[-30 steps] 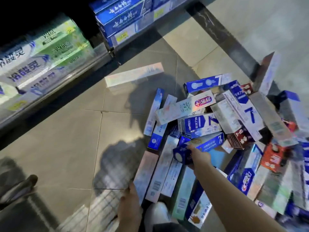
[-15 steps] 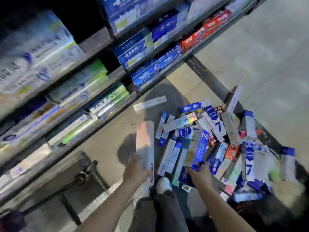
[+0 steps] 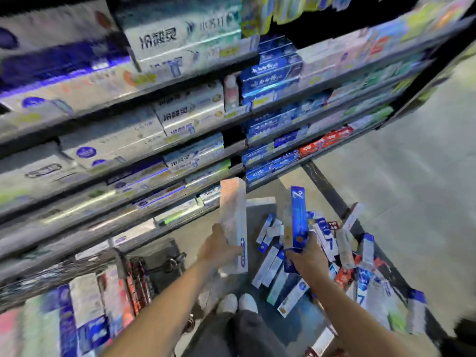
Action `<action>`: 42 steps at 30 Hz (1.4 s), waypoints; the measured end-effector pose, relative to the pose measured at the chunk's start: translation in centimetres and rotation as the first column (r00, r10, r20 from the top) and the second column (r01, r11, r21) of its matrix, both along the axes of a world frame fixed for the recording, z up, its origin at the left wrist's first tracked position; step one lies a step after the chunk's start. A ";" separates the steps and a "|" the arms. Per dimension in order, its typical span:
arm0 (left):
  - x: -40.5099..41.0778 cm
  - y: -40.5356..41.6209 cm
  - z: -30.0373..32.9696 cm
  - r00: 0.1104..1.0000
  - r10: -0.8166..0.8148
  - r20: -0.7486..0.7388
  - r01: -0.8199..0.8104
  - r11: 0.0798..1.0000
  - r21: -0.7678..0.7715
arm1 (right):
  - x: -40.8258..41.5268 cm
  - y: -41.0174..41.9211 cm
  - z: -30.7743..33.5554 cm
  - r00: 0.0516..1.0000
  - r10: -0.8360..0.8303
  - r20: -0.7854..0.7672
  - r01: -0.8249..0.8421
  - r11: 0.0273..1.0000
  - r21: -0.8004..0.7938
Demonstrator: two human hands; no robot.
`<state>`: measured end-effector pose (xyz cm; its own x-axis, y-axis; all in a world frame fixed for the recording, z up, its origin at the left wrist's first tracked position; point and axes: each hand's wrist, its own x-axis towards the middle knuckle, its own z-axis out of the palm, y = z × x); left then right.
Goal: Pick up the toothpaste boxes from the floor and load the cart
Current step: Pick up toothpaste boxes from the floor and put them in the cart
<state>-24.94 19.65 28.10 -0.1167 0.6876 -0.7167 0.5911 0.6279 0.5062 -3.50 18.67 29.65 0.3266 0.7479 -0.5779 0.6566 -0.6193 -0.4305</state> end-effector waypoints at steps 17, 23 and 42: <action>-15.9 -17.4 6.2 0.845 0.520 -0.125 -0.499 0.851 0.164 | -19.5 -5.5 4.5 0.770 0.610 -0.189 -0.603 0.792 0.100; -20.7 -24.6 6.9 0.773 0.607 -0.186 -0.596 0.795 0.116 | -26.4 -9.6 6.1 0.614 0.780 -0.122 -0.780 0.623 0.059; -32.5 -29.7 -1.4 0.944 0.289 -0.160 -0.302 0.952 -0.059 | -36.8 -20.9 1.0 0.783 0.622 0.006 -0.620 0.782 -0.061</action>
